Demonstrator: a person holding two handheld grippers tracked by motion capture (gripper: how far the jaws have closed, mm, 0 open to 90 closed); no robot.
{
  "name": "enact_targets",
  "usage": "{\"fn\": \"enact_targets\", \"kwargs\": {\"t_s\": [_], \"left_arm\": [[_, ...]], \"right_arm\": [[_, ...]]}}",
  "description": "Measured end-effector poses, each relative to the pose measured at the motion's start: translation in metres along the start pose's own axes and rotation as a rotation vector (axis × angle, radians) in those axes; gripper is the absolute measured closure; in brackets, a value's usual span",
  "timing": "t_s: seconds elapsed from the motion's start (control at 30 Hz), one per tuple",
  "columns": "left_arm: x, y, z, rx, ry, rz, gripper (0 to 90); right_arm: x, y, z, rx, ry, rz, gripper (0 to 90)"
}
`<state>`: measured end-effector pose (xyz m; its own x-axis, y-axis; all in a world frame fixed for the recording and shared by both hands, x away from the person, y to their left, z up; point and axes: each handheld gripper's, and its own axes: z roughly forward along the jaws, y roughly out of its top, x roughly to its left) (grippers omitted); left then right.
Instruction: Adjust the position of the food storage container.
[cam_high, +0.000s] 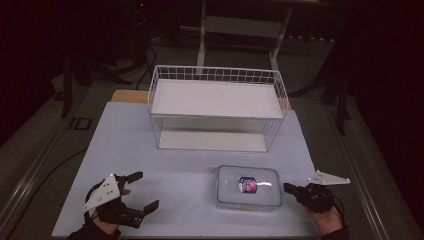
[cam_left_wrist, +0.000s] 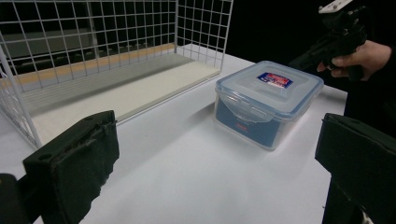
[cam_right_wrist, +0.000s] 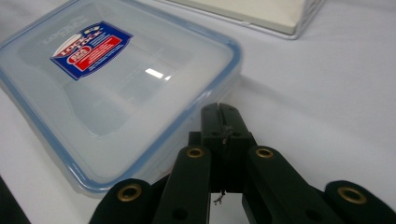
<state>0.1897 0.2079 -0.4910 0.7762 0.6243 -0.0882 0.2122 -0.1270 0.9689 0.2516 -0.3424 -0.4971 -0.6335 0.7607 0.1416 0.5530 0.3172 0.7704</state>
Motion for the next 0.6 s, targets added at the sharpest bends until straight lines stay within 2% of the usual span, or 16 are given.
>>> {"fn": "enact_targets", "kwargs": {"t_s": [0.33,0.43,0.6], "left_arm": [[0.000,0.000,0.001,0.004,-0.002,0.001,0.0],[-0.001,0.000,0.001,0.008,-0.003,0.001,0.0],[-0.001,0.000,0.003,0.010,-0.009,0.000,0.0]], "right_arm": [[0.007,0.009,0.010,-0.003,0.001,-0.009,90.0],[0.010,0.013,0.015,-0.002,0.017,-0.007,90.0],[0.016,0.019,0.025,0.002,0.035,-0.030,90.0]]}}
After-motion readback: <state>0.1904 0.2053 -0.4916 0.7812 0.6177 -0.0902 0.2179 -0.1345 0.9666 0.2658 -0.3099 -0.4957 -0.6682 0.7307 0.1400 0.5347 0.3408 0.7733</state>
